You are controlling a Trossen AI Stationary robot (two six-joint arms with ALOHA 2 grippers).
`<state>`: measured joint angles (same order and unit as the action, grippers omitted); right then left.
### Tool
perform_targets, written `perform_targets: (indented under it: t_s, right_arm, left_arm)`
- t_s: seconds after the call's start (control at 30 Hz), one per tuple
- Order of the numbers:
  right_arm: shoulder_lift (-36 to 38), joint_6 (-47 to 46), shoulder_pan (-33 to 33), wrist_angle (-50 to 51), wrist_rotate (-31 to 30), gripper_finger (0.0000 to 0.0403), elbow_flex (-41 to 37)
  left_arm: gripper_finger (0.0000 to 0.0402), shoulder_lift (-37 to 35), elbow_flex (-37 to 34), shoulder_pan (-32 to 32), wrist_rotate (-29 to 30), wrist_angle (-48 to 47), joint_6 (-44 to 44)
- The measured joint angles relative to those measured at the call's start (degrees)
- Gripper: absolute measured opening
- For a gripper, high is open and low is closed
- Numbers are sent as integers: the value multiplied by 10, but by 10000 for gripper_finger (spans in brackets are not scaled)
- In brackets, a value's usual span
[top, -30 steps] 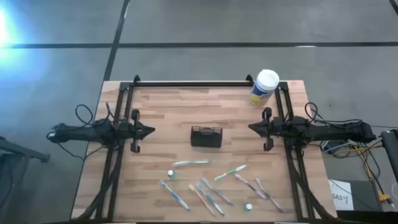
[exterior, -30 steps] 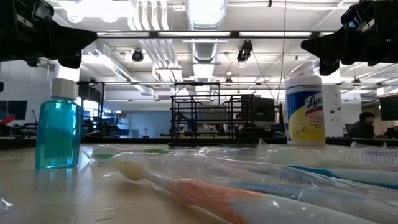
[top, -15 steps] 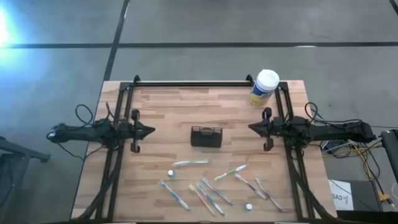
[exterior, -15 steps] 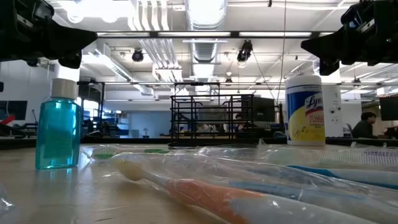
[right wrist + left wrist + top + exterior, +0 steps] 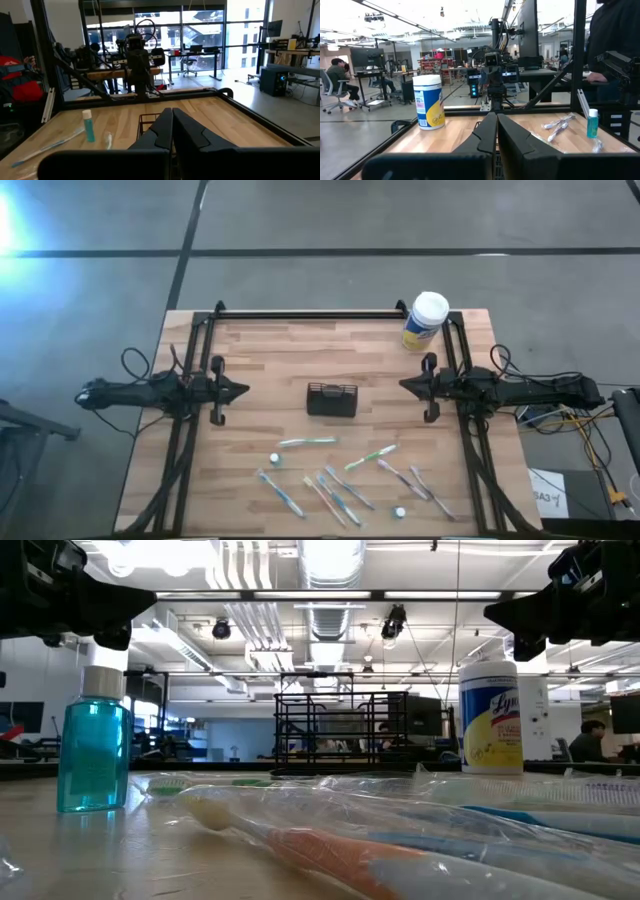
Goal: Pick & Place toothbrushing station
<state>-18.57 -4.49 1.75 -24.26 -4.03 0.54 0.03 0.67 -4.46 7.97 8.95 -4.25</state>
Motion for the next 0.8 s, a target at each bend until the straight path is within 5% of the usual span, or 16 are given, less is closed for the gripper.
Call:
perform_targets:
  t_s: [0.63,0.8]
  right_arm:
    - [0,-5,0,-4,0,8,0]
    - [0,-43,0,-8,0,8,0]
  left_arm:
    - [20,0,0,0,0,7,1]
    - [16,0,0,0,0,76,20]
